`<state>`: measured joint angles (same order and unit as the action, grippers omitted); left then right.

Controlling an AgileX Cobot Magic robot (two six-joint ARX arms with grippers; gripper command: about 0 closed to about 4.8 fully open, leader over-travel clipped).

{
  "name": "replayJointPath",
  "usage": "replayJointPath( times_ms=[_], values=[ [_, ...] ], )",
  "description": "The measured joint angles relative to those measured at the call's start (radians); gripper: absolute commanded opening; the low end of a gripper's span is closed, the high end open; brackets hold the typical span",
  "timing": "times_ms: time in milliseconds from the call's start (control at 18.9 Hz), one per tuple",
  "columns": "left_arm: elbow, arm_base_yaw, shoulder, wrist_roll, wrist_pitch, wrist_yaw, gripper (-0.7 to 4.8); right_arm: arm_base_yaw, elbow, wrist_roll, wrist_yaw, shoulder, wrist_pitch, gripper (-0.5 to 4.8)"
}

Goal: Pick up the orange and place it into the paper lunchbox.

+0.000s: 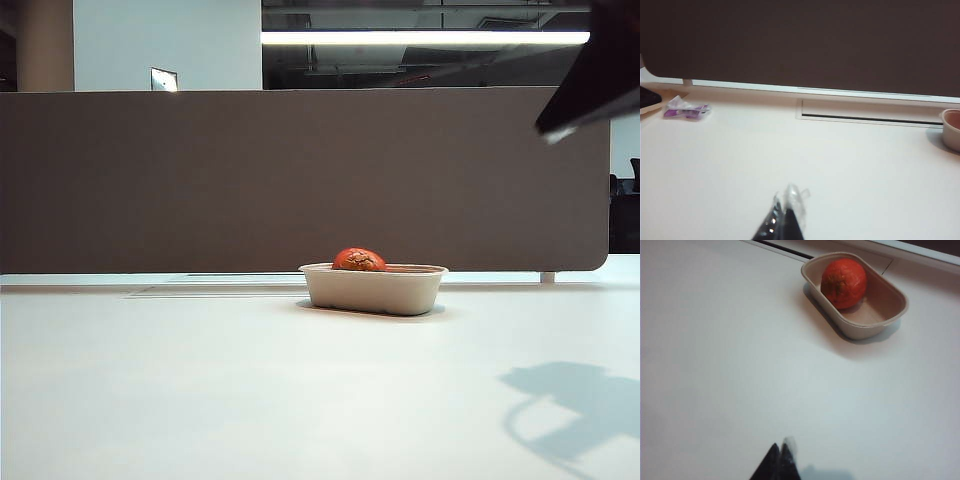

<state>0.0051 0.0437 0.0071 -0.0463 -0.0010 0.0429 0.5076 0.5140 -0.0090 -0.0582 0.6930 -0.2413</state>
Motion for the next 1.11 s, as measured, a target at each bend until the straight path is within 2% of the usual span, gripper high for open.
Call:
replayJointPath(
  times_ms=[159, 370, 476, 582, 687, 952, 1111],
  values=[
    [0.0, 0.0, 0.0, 0.0, 0.0, -0.001, -0.05, -0.076, -0.006, 0.0, 0.005, -0.04, 0.016, -0.05],
    [0.0, 0.0, 0.0, 0.0, 0.0, -0.001, -0.05, -0.186, -0.13, 0.0, 0.014, -0.161, 0.113, -0.05],
    [0.0, 0.0, 0.0, 0.0, 0.0, -0.001, -0.05, -0.213, -0.217, -0.001, 0.047, -0.245, 0.173, -0.05],
    [0.0, 0.0, 0.0, 0.0, 0.0, 0.0, -0.05, -0.222, -0.31, -0.002, 0.11, -0.349, 0.191, -0.05],
    [0.0, 0.0, 0.0, 0.0, 0.0, -0.001, -0.05, -0.225, -0.369, -0.003, 0.129, -0.446, 0.19, -0.05],
    [0.0, 0.0, 0.0, 0.0, 0.0, -0.001, -0.05, -0.315, -0.452, -0.003, 0.133, -0.609, 0.201, -0.05],
    [0.0, 0.0, 0.0, 0.0, 0.0, 0.0, -0.05, -0.399, -0.494, -0.003, 0.09, -0.681, 0.206, -0.05]
  ],
)
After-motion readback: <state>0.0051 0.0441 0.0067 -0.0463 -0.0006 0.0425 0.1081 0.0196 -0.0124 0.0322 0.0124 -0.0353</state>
